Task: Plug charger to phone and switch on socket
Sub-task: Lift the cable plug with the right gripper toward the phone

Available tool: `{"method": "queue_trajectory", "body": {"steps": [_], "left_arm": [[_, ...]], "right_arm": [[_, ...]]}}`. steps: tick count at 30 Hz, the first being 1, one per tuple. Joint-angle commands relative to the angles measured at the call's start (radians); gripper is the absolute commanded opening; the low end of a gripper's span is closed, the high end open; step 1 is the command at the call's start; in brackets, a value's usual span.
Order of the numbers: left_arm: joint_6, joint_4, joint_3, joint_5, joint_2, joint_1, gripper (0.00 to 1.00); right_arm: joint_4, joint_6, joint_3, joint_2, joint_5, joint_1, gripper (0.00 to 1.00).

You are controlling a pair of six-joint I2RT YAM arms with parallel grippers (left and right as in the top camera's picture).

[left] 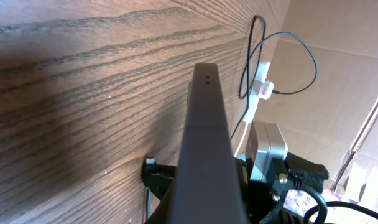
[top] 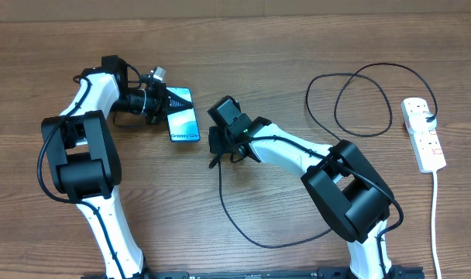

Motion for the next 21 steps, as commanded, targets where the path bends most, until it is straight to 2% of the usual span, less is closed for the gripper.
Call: {"method": "queue_trajectory", "body": {"steps": [1,8,13,17,21], "left_arm": [[-0.008,0.007,0.009,0.057,-0.015,0.005,0.04],[-0.008,0.007,0.009,0.092,-0.015,0.005,0.04],[-0.008,0.025,0.009,0.234,-0.015,0.005,0.04],[-0.011,0.094,0.009,0.399,-0.015,0.005,0.04],[-0.097,0.198,0.009,0.444,-0.015,0.005,0.04]], "right_arm": [[-0.018,-0.002,-0.008,0.042,-0.002,0.0,0.04],[-0.034,-0.041,-0.008,-0.024,-0.049,-0.037,0.03],[-0.025,-0.164,-0.008,-0.114,-0.335,-0.113,0.04],[-0.017,-0.27,-0.008,-0.149,-0.69,-0.211,0.04],[-0.011,-0.368,-0.008,-0.149,-0.956,-0.278,0.04]]}}
